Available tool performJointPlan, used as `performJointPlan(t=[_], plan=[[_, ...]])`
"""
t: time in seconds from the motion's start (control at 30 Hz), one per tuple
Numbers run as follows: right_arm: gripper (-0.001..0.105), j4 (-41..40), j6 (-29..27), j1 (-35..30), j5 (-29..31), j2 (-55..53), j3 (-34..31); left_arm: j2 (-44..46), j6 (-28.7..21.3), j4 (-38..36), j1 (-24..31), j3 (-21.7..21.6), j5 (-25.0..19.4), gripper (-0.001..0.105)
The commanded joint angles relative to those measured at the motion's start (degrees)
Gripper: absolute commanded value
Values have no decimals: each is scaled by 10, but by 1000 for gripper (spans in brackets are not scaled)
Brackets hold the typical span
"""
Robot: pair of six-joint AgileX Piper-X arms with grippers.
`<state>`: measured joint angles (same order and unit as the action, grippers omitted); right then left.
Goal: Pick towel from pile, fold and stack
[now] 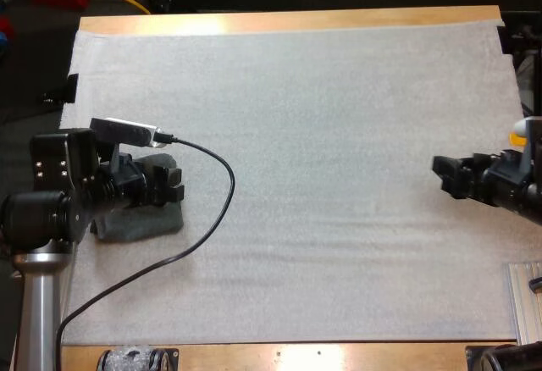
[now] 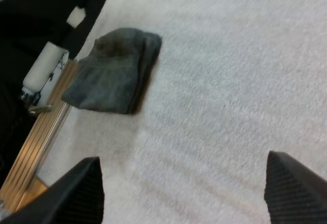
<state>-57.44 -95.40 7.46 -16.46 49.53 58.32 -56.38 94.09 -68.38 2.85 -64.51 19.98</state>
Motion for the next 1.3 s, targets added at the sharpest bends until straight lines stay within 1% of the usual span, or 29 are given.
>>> performJointPlan(t=[0.0,0.1,0.13,0.17,0.33,0.37,0.5,0.53,0.67,0.7,0.8,0.87,0.9,0.93,1.03,1.07,1.13,1.2,1.23,1.27], plan=[[65,-13,-19,-11,5,-3,1,8,4,-5,-2,-3,0,58],[65,-16,-29,-38,47,-14,1,19,4,-8,-3,-3,0,58],[65,-19,-40,-46,72,-22,1,24,4,-8,-4,-3,0,58],[65,-23,-46,-50,83,-28,1,26,3,-8,-4,-3,0,58],[65,-53,-76,-70,108,-59,1,45,-2,-9,-16,-3,-5,58],[65,-62,-92,-70,142,-124,1,99,-15,-35,-40,-2,-78,58],[65,-68,-93,-70,142,-155,1,141,-15,-35,-40,6,-78,58],[65,-74,-93,-70,142,-182,1,179,-15,-35,-40,20,-78,58],[65,-83,-93,-70,142,-228,1,243,-15,-35,-40,50,-78,58],[65,-85,-93,-70,142,-249,1,276,-14,-35,-40,68,-78,58],[65,-96,-93,-70,142,-297,1,347,-14,-43,-40,96,-78,58],[65,-103,-93,-70,142,-326,1,385,-14,-50,-40,107,-78,58],[65,-108,-93,-70,142,-336,1,401,-14,-56,-40,109,-78,58],[65,-128,-93,-70,142,-382,1,455,-14,-82,-40,110,-78,58],[65,-150,-86,-70,142,-426,1,504,-14,-112,-40,110,-78,58],[65,-166,-85,-70,142,-458,1,536,-14,-140,-40,110,-78,58],[65,-179,-85,-70,142,-490,2,574,-14,-167,-40,110,-78,58],[65,-182,-85,-70,142,-508,2,596,-14,-178,-40,110,-77,58],[65,-184,-80,-70,142,-530,3,629,-11,-190,-40,109,-73,58],[65,-196,-71,-70,143,-528,9,646,-6,-193,-40,109,-73,58]])
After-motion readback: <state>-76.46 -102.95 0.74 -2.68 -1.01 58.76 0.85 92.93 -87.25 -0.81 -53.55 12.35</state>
